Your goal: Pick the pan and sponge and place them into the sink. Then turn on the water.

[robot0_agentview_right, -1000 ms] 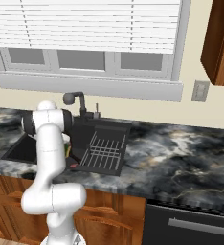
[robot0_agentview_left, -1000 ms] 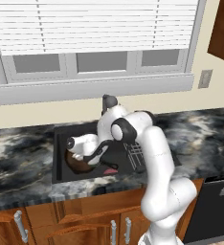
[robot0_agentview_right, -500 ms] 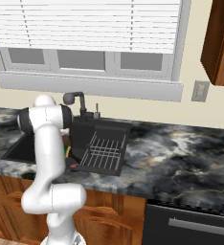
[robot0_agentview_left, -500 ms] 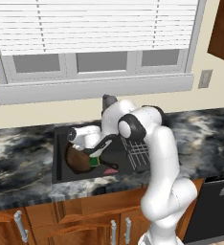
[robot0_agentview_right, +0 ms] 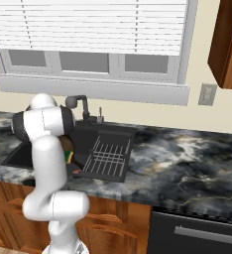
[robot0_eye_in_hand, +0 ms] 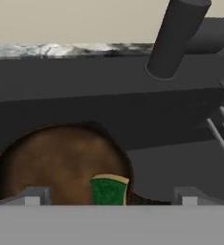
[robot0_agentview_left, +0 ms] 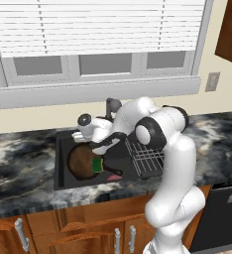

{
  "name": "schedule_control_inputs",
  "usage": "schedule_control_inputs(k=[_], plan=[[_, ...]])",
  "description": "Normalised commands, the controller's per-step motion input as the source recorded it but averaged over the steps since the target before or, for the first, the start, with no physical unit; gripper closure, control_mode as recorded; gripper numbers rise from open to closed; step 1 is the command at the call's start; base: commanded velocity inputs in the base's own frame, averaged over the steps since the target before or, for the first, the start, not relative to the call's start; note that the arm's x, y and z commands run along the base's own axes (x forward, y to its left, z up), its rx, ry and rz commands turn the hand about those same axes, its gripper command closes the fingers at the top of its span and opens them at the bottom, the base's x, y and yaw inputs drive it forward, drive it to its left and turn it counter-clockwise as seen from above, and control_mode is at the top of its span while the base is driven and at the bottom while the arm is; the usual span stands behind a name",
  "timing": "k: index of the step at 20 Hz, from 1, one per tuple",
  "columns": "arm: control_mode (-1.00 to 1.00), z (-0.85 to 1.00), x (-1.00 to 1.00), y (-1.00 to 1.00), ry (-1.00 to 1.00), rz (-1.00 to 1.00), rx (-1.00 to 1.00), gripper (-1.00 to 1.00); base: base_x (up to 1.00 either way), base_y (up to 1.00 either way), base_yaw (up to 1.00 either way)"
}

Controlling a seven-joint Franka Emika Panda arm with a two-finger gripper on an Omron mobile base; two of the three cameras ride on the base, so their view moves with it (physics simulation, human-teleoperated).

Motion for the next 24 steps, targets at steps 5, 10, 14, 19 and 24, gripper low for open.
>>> schedule_control_inputs(k=[5, 10, 14, 19, 24], plan=[[-1.00, 0.45, -0.27, 0.82, 0.00, 0.00, 0.07, -1.00, 0.00, 0.00, 0.00], [-1.00, 0.58, -0.34, 0.95, 0.00, 0.00, -0.13, -1.00, 0.00, 0.00, 0.00], [-1.00, 0.71, -0.47, 0.79, 0.00, 0.00, -0.18, -1.00, 0.00, 0.00, 0.00], [-1.00, 0.98, -0.61, 0.19, -0.04, 0.00, -0.16, -1.00, 0.00, 0.00, 0.00], [-1.00, 1.00, -0.85, -0.06, -0.08, 0.00, -0.14, -1.00, 0.00, 0.00, 0.00]])
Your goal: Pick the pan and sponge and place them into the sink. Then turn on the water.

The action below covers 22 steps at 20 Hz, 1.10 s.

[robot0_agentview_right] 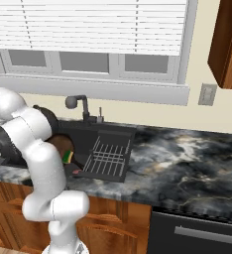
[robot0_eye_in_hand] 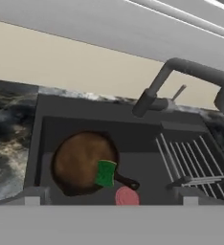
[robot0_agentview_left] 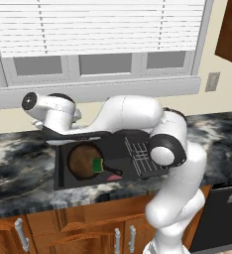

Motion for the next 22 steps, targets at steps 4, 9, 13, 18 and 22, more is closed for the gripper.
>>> schedule_control_inputs(k=[4, 9, 13, 18, 22], plan=[[-1.00, 0.91, -0.90, -0.56, -0.09, 0.00, -0.12, -1.00, 0.00, 0.00, 0.00], [-1.00, 0.49, -0.54, -0.99, -0.01, 0.06, 0.08, -1.00, 0.00, 0.00, 0.00], [-1.00, 0.52, -0.51, -1.00, 0.00, 0.14, 0.30, -1.00, 0.00, 0.00, 0.00], [-1.00, 0.57, -0.48, -1.00, 0.00, 0.21, 0.39, -1.00, 0.00, 0.00, 0.00], [-1.00, 0.07, -0.29, -0.99, 0.09, 0.33, 0.19, -1.00, 0.00, 0.00, 0.00]])
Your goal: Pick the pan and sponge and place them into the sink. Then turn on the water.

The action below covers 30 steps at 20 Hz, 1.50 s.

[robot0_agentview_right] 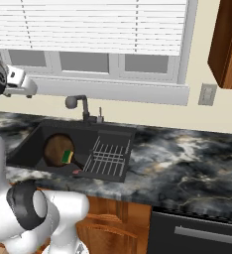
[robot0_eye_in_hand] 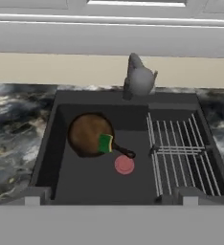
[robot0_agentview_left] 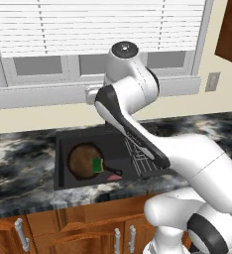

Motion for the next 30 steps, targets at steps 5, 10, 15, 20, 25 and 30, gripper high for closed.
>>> schedule_control_inputs(k=[5, 10, 15, 20, 25, 30], plan=[[-1.00, -0.17, -0.18, -0.80, 0.14, 0.39, -0.04, -1.00, 0.00, 0.00, 0.00], [-1.00, -0.21, -0.03, -0.60, 0.15, 0.33, -0.14, -1.00, 0.00, 0.00, 0.00], [-1.00, 0.00, 0.01, -0.31, 0.02, 0.09, -0.03, -1.00, 0.00, 0.00, 0.00], [-1.00, 0.00, 0.12, -0.23, 0.01, 0.00, -0.01, -1.00, 0.00, 0.00, 0.00], [-1.00, -0.13, 0.14, -0.29, 0.00, 0.00, 0.00, -1.00, 0.00, 0.00, 0.00], [-1.00, -0.27, 0.07, -0.28, -0.04, -0.03, 0.00, -1.00, 0.00, 0.00, 0.00]])
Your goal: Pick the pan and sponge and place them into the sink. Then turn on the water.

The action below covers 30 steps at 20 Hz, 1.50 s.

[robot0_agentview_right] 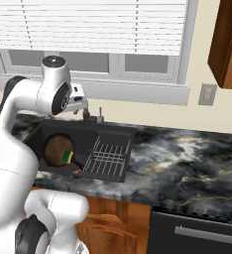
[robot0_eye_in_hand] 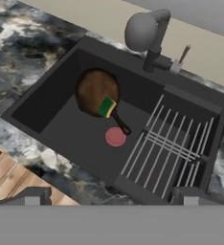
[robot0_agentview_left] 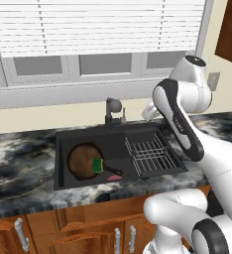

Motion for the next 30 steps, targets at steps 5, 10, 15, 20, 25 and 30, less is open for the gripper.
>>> schedule_control_inputs(k=[5, 10, 15, 20, 25, 30], plan=[[-1.00, -0.22, 0.30, -0.29, -0.01, -0.06, 0.00, -1.00, 0.00, 0.00, 0.00], [-1.00, -0.22, 0.42, -0.20, -0.01, -0.07, 0.00, -1.00, 0.00, 0.00, 0.00], [-1.00, -0.19, 0.49, -0.20, -0.01, -0.06, 0.00, -1.00, 0.00, 0.00, 0.00], [-1.00, -0.18, 0.54, -0.15, 0.00, -0.02, 0.00, -1.00, 0.00, 0.00, 0.00], [-1.00, -0.16, 0.56, -0.08, 0.00, 0.00, 0.04, -1.00, 0.00, 0.00, 0.00], [-1.00, -0.16, 0.30, -0.02, 0.00, 0.00, 0.08, -1.00, 0.00, 0.00, 0.00]])
